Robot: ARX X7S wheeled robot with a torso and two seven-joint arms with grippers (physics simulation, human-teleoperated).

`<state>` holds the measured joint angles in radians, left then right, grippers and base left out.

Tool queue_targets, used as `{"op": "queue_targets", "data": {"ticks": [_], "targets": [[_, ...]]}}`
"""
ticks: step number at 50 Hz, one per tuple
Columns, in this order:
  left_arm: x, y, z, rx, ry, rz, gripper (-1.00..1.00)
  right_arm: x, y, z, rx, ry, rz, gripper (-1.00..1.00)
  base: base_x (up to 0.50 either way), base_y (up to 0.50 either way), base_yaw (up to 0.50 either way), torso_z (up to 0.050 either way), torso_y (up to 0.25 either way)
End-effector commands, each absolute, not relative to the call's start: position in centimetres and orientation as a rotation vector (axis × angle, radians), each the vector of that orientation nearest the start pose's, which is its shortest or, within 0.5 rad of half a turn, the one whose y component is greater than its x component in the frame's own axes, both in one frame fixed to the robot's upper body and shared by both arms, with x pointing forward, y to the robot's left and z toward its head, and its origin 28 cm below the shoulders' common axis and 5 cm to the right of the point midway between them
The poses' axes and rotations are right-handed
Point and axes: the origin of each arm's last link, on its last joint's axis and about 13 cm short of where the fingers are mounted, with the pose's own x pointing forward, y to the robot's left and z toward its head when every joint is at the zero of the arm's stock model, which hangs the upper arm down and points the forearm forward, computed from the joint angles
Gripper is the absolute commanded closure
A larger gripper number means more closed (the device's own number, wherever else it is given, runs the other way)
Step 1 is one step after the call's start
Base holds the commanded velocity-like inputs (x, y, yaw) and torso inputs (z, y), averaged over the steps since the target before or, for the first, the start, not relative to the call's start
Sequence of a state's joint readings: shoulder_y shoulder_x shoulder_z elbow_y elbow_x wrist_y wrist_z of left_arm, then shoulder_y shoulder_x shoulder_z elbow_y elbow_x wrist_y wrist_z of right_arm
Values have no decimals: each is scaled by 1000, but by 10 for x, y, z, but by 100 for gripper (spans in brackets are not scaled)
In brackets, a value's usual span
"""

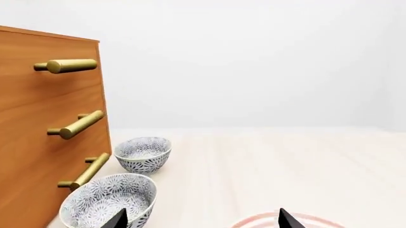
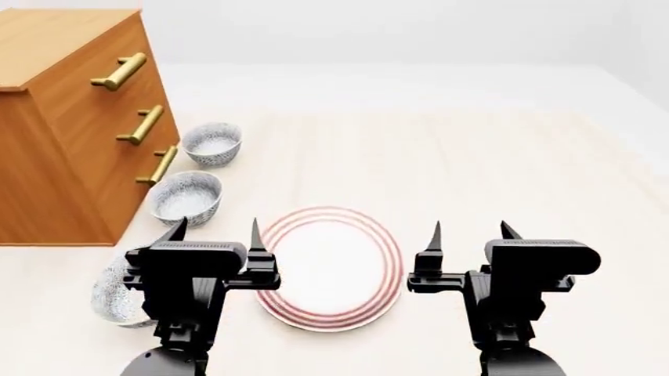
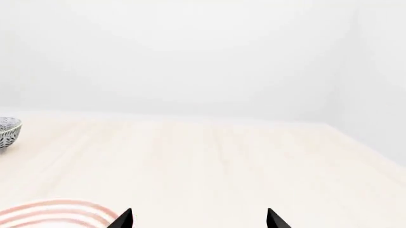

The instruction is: Put the bowl in the middle on the plate.

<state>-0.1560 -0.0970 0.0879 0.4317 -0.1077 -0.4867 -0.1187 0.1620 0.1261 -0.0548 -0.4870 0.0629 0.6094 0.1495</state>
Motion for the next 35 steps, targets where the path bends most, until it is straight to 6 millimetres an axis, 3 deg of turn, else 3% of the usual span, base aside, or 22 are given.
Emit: {"op": "queue_targets", "data": {"ticks": [1, 29, 35], "targets": [[232, 203, 104, 11, -89, -11, -100, 227, -109, 110, -87, -39, -80, -100, 500, 0, 0, 0, 0], [232, 203, 108, 13, -99, -9, -100, 227, -109, 114, -60, -65, -81, -100, 498, 0, 0, 0, 1], [230, 202, 111, -33, -40, -31, -100, 228, -109, 111, -89, -42, -78, -100, 0, 0, 0, 0, 0]]}}
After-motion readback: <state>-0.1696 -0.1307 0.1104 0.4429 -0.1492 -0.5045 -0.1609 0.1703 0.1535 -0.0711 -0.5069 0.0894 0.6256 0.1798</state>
